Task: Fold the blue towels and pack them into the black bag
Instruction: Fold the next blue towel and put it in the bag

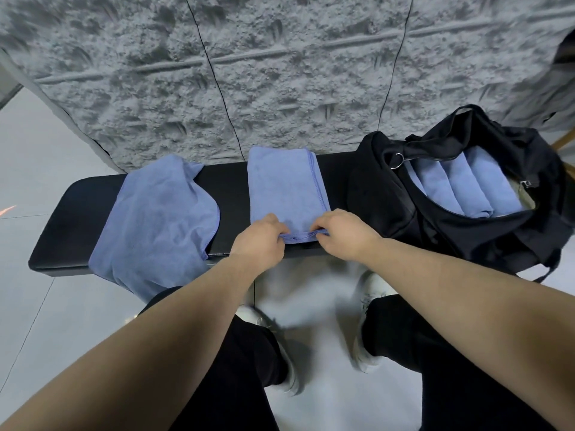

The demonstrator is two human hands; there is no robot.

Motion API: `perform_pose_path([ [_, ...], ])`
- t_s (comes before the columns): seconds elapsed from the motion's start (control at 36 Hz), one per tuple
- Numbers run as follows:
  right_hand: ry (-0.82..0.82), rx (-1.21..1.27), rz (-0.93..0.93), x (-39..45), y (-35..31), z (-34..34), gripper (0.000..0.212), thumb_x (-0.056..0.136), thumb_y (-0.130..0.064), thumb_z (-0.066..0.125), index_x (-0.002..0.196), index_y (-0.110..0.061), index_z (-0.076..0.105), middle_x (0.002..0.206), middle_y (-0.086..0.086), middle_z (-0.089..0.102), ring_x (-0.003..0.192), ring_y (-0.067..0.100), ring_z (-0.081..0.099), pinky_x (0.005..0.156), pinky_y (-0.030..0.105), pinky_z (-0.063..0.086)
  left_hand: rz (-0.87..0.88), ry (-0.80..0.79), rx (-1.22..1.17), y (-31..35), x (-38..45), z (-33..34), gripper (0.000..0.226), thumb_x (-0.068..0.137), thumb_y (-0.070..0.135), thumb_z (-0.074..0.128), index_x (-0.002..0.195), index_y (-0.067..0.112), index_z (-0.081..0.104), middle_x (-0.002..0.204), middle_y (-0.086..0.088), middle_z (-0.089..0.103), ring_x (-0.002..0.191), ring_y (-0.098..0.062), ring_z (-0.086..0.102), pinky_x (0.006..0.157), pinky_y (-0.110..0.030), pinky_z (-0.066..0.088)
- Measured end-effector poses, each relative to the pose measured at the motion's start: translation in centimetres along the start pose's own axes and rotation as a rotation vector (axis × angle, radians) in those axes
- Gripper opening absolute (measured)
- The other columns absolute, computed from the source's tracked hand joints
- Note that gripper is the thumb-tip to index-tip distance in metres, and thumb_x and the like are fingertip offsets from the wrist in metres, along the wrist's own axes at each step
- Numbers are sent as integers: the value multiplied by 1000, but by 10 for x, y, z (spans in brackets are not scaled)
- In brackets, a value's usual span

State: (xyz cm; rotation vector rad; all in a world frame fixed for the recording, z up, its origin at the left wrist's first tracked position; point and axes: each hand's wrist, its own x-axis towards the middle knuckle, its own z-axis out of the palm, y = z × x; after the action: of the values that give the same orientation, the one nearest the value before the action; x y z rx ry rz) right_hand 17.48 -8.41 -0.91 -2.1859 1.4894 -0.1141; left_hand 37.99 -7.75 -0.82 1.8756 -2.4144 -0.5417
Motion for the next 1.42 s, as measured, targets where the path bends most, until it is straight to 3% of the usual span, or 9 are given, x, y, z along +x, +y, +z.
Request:
perform_pose_path([
  [0.19,-22,101,65,8,5,-1,31,97,-17,47,118,-23,69,118,-3,66,113,20,55,97,37,46,-62,-138,-107,-6,10,-8,24,97,4,40,92,21,56,104,-2,50,89,-24,52,72,-31,44],
  [0.31,-44,92,64,12,3,-3,30,98,-17,46,120,-21,67,120,-1,64,114,20,55,97,36,45,-122,-126,-198,-9,11,-8,36,99,6,38,124,20,59,117,-2,55,101,-24,56,83,-32,46],
  [0.47,-74,95,64,16,4,-7,32,99,-17,45,123,-21,66,124,-3,59,114,19,54,97,31,43,-88,-72,-313,-13,12,-5,33,98,5,39,117,24,57,105,4,53,89,-17,52,65,-21,37],
  [0.78,35,65,14,17,1,-5,31,95,-15,48,122,-29,56,116,-3,51,94,23,56,83,37,48,-15,80,-127,-9,11,-7,36,84,-8,46,106,19,58,103,3,51,92,-19,39,77,-41,46],
  [0.89,149,-187,-73,19,-3,-2,26,97,-16,49,111,-24,69,112,1,57,102,26,50,80,34,35,18,153,74,-3,11,-8,31,81,-6,51,93,20,63,100,1,53,92,-23,44,69,-32,29],
  [0.97,242,-318,-170,21,-3,3,21,87,-7,61,97,-20,75,96,3,60,89,28,51,71,33,24,-33,141,79,1,11,-7,30,82,-7,49,91,18,61,97,-1,55,89,-23,49,64,-32,32],
  [1.11,200,-256,-206,19,-7,8,34,78,8,60,102,-15,68,83,6,53,70,24,44,62,32,28,-96,121,121,10,7,-8,23,86,-1,48,97,17,56,99,-2,56,80,-22,45,61,-35,38],
  [1.28,133,-259,-198,19,-6,6,37,91,0,50,120,-17,64,102,5,53,91,25,51,69,38,43,-95,139,128,7,8,-8,23,88,2,48,102,16,59,101,-3,58,82,-23,48,61,-34,35],
  [1.42,236,-274,-270,13,-5,11,20,81,-7,59,96,-9,71,85,7,61,81,31,57,69,36,43,-69,155,122,3,5,-4,25,87,3,48,104,14,62,101,-3,59,90,-26,53,62,-34,36],
])
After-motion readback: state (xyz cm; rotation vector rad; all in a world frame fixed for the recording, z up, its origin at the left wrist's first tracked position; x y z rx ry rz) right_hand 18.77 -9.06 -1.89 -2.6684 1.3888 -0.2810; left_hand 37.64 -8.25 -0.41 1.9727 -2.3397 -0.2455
